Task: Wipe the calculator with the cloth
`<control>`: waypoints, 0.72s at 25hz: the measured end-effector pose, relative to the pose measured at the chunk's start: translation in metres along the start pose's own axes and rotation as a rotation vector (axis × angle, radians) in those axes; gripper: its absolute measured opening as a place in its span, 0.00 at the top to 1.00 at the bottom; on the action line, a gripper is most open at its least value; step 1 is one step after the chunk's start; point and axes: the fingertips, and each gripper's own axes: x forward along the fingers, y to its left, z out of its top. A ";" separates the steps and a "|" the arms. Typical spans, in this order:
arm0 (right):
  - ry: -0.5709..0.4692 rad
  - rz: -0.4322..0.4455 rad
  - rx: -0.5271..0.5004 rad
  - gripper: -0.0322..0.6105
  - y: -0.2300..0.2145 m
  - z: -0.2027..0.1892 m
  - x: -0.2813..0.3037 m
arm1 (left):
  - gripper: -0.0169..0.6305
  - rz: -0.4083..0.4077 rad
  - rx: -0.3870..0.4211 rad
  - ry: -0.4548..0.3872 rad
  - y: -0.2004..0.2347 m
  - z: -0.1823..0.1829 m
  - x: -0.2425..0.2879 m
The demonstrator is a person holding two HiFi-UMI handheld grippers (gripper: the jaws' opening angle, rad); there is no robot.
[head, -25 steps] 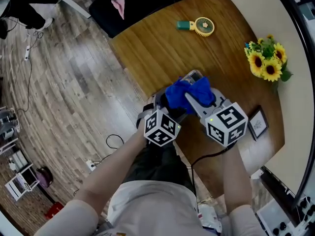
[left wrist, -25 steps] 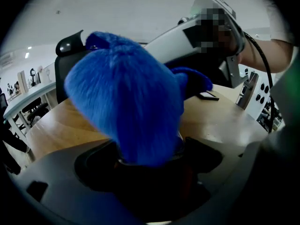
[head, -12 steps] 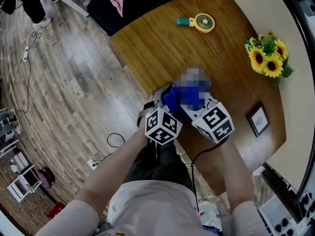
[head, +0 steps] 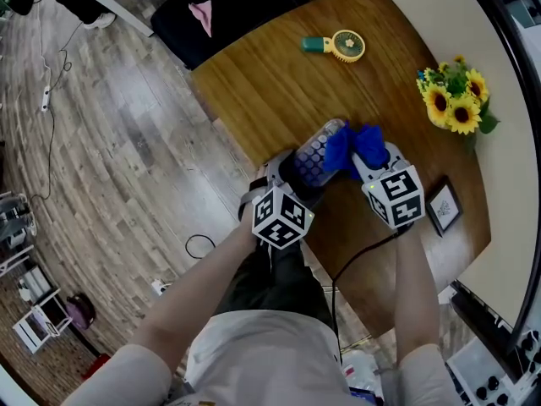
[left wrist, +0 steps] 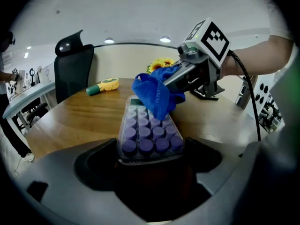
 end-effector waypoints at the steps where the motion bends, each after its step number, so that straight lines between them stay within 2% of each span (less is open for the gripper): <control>1: -0.006 -0.037 0.036 0.80 -0.011 0.000 -0.004 | 0.28 0.000 0.001 -0.001 0.000 0.000 0.000; 4: -0.037 -0.129 0.160 0.81 -0.033 0.006 -0.018 | 0.28 0.003 0.002 -0.002 0.000 0.000 -0.001; 6: -0.083 -0.129 0.220 0.81 -0.034 0.018 -0.028 | 0.28 0.005 0.001 -0.002 0.000 0.000 -0.001; 9: -0.116 0.012 0.178 0.81 0.004 0.042 -0.029 | 0.28 0.003 0.001 -0.001 -0.001 0.000 -0.002; 14: -0.047 0.278 0.000 0.81 0.094 0.045 -0.003 | 0.28 0.003 0.001 -0.002 -0.001 0.002 -0.001; 18: 0.016 0.369 -0.051 0.81 0.128 0.030 0.018 | 0.28 0.005 0.003 -0.003 0.000 0.002 -0.001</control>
